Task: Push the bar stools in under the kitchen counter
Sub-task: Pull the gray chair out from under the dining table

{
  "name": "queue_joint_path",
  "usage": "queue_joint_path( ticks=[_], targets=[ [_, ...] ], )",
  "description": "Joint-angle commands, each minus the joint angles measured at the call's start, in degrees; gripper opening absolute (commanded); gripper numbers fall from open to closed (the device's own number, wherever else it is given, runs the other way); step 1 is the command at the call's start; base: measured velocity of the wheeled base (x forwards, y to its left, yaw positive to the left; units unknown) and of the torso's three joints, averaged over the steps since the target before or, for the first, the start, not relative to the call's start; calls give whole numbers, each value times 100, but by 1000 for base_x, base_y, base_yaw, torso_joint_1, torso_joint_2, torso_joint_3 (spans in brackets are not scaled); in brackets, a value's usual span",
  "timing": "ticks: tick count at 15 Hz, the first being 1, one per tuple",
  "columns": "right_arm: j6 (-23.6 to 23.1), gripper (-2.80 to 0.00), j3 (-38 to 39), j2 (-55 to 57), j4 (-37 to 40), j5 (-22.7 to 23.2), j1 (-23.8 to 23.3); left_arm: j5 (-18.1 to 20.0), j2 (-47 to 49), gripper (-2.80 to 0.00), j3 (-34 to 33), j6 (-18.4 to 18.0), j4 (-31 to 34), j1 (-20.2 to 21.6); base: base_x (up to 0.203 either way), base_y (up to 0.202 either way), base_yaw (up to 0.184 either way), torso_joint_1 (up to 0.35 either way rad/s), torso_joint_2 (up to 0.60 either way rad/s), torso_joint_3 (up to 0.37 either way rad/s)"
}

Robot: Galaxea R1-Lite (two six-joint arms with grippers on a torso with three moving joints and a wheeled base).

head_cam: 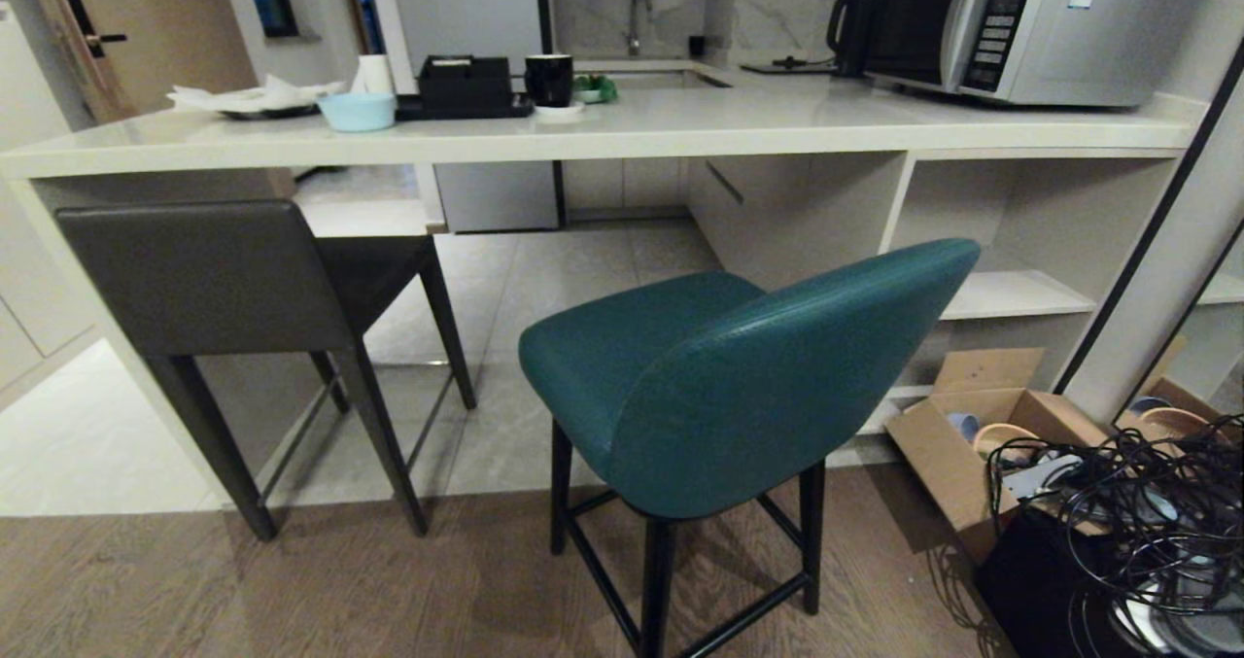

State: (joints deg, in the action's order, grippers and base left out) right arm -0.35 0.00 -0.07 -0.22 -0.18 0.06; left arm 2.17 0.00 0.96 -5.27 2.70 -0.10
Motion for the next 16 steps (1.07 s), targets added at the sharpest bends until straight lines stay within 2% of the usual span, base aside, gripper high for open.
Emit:
queue_joint_path(
  ticks=[1,16],
  targets=[
    [9,-280,0,7,-4,1,3,3,0,-280,0,-1,3,1,0,198,3,2,-4,-1],
    [44,-280,0,7,-4,-8,-6,-15,0,-280,0,34,-6,1,0,199,-1,4,2,1]
  ],
)
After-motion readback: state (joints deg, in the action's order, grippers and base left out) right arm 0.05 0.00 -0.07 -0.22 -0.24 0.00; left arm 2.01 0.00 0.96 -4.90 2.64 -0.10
